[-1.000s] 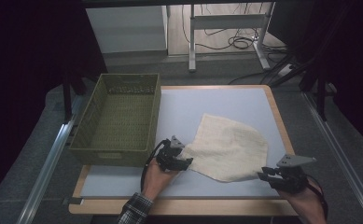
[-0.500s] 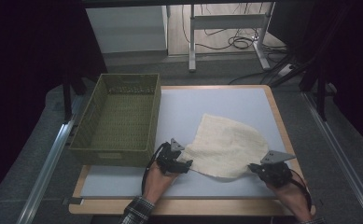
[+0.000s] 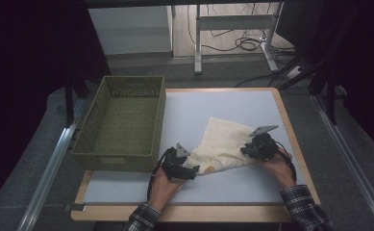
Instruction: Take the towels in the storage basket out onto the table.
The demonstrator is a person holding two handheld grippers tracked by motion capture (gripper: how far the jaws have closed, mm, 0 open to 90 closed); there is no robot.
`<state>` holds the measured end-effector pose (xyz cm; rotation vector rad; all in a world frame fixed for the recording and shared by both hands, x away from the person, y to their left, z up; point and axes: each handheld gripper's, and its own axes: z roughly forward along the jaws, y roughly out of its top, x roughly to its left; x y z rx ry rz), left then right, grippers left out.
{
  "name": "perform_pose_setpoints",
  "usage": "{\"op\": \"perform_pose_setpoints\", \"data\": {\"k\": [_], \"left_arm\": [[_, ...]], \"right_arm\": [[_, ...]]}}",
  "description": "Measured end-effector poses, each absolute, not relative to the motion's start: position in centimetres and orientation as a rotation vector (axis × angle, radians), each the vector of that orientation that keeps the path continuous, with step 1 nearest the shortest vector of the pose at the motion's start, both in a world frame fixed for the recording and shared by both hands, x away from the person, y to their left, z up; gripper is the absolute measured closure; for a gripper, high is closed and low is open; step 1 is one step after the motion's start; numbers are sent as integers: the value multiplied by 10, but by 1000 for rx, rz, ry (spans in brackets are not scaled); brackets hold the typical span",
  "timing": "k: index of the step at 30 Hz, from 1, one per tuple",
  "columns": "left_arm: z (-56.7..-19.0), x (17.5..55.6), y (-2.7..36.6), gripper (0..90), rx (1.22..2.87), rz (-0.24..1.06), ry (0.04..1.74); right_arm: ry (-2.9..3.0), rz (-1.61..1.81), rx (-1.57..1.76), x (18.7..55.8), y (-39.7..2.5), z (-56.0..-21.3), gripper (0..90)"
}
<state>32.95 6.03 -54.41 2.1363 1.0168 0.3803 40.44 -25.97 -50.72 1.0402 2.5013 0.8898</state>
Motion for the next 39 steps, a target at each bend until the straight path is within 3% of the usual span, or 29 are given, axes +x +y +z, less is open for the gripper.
{"op": "perform_pose_setpoints", "data": {"k": [8, 15, 16, 19, 24, 30, 33, 39], "left_arm": [[-544, 329, 60, 195, 2132, 382, 1018], [-544, 329, 60, 196, 2135, 383, 1016], [-544, 329, 60, 196, 2134, 382, 1016], [-544, 330, 60, 195, 2134, 381, 1017], [-542, 329, 60, 188, 2151, 370, 1012], [-530, 314, 61, 384, 2149, 363, 970], [-526, 305, 63, 432, 2143, 342, 951], [-535, 302, 60, 647, 2189, 301, 931]], "right_arm": [[2470, 1014, 1049, 376, -280, -474, 646], [2523, 968, 1015, 365, -274, -497, 648], [2526, 932, 1014, 366, -272, -502, 669], [2505, 878, 969, 366, -269, -511, 846], [2485, 871, 940, 351, -273, -494, 859], [2472, 906, 958, 305, -302, -471, 858], [2475, 906, 973, 291, -312, -471, 858], [2513, 920, 1065, 260, -336, -488, 851]]}}
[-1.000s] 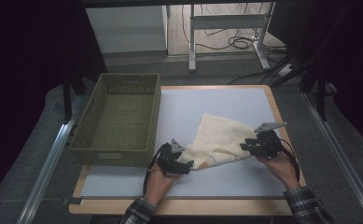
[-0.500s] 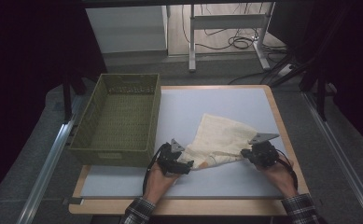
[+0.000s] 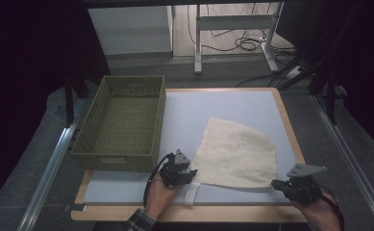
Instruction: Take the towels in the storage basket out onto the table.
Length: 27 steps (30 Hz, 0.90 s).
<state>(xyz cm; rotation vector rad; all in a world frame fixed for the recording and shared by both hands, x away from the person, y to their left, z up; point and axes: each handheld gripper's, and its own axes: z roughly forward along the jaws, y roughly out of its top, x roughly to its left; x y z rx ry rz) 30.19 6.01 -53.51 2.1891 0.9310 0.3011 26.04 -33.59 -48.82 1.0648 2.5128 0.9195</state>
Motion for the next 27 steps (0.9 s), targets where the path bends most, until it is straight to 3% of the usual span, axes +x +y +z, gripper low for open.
{"op": "perform_pose_setpoints", "data": {"k": [1, 4, 9, 10, 12, 16, 19, 24, 25, 27], "left_arm": [[-535, 301, 60, 813, 2189, 277, 918], [-532, 295, 60, 875, 2222, 262, 908], [-525, 282, 71, 868, 2248, 250, 929], [-522, 281, 72, 811, 2233, 250, 929], [-517, 285, 69, 603, 2201, 316, 931], [-513, 306, 50, 398, 2175, 354, 914], [-518, 326, 36, 310, 2189, 411, 918], [-533, 347, 31, 267, 2219, 423, 949], [-536, 347, 32, 256, 2203, 415, 948], [-542, 348, 37, 251, 2146, 361, 974]], "right_arm": [[2543, 945, 1095, 256, -340, -497, 831], [2547, 952, 1098, 252, -341, -499, 785], [2458, 975, 1087, 261, -347, -481, 718], [2440, 972, 1087, 267, -348, -478, 704], [2401, 955, 1088, 286, -347, -474, 684], [2343, 956, 1128, 334, -341, -470, 641], [2305, 952, 1160, 371, -334, -467, 586], [2303, 906, 1204, 421, -322, -478, 535], [2304, 899, 1218, 428, -320, -483, 542], [2304, 878, 1238, 434, -319, -491, 695]]}}
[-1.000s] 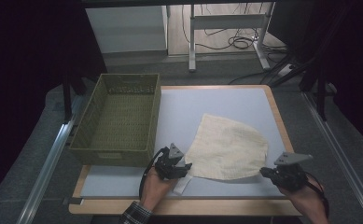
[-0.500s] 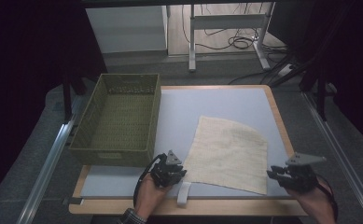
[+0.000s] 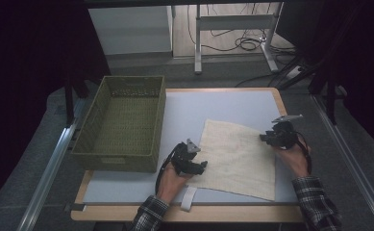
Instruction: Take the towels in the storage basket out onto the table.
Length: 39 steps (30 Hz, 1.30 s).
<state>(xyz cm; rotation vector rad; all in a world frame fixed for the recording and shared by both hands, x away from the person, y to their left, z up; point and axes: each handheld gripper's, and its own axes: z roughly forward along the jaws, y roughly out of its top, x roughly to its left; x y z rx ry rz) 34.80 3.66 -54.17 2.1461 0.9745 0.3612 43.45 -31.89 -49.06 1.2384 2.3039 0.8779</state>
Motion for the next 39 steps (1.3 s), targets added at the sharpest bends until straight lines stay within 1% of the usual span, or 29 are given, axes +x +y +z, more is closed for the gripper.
{"op": "perform_pose_setpoints", "data": {"k": [1, 3, 6, 7, 9, 12, 14, 15, 18, 21, 26, 30, 33, 35, 36, 37, 39], "left_arm": [[-542, 348, 38, 253, 2141, 360, 975], [-542, 347, 36, 259, 2150, 378, 966], [-542, 347, 37, 258, 2149, 371, 969], [-542, 347, 36, 258, 2150, 372, 969], [-542, 348, 37, 258, 2150, 374, 967], [-542, 347, 36, 258, 2144, 373, 969], [-542, 347, 37, 259, 2146, 371, 969], [-542, 347, 37, 258, 2146, 371, 969], [-542, 347, 37, 258, 2146, 371, 968], [-542, 347, 36, 258, 2147, 373, 969], [-542, 347, 37, 259, 2149, 376, 966], [-543, 347, 36, 258, 2142, 374, 971], [-543, 347, 36, 258, 2146, 374, 969], [-543, 347, 36, 258, 2145, 374, 970], [-543, 347, 36, 258, 2145, 374, 970], [-543, 347, 36, 259, 2145, 374, 970], [-543, 347, 36, 259, 2146, 374, 969]], "right_arm": [[2311, 861, 1244, 437, -318, -494, 783], [2291, 824, 1248, 437, -316, -493, 856], [2273, 880, 1214, 428, -308, -477, 865], [2306, 917, 1168, 419, -299, -469, 863], [2357, 921, 1100, 409, -286, -466, 852], [2445, 925, 1042, 395, -265, -477, 808], [2531, 918, 1027, 386, -251, -495, 740], [2560, 901, 1015, 383, -247, -502, 688], [2576, 903, 1003, 377, -243, -509, 620], [2516, 951, 1018, 378, -254, -489, 599], [2393, 951, 1067, 389, -277, -464, 596], [2372, 932, 1145, 403, -288, -469, 585], [2407, 922, 1197, 411, -289, -489, 576], [2427, 890, 1206, 413, -287, -501, 591], [2436, 869, 1215, 413, -286, -506, 644], [2440, 888, 1210, 413, -286, -510, 740], [2420, 889, 1185, 410, -286, -509, 822]]}}
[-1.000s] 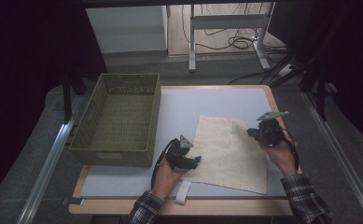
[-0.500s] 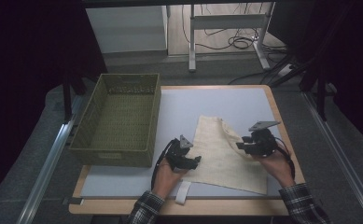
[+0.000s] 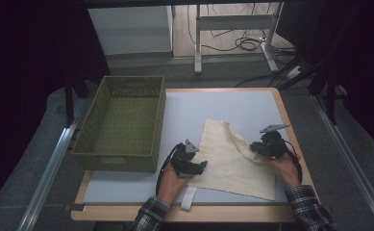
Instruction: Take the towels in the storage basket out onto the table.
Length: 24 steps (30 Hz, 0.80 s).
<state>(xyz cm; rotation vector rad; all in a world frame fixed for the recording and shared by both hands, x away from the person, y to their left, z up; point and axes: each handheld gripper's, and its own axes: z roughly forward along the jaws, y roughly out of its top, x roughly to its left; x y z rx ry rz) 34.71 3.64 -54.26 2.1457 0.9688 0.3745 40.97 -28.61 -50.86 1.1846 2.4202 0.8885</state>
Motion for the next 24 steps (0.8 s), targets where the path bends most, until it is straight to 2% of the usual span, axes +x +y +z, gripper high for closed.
{"op": "perform_pose_setpoints", "data": {"k": [5, 9, 11, 13, 16, 24], "left_arm": [[-543, 347, 36, 258, 2142, 374, 971], [-543, 347, 37, 258, 2144, 371, 969], [-543, 348, 37, 257, 2145, 369, 971], [-543, 348, 37, 248, 2146, 353, 966], [-541, 350, 35, 172, 2182, 329, 940], [-519, 391, 25, 215, 2181, 383, 983]], "right_arm": [[2340, 898, 1133, 409, -293, -481, 848], [2221, 864, 1164, 426, -310, -454, 845], [2172, 846, 1195, 436, -318, -450, 788], [2149, 870, 1288, 449, -331, -451, 685], [2155, 870, 1312, 450, -339, -458, 629], [2166, 906, 1379, 442, -359, -477, 581]]}}
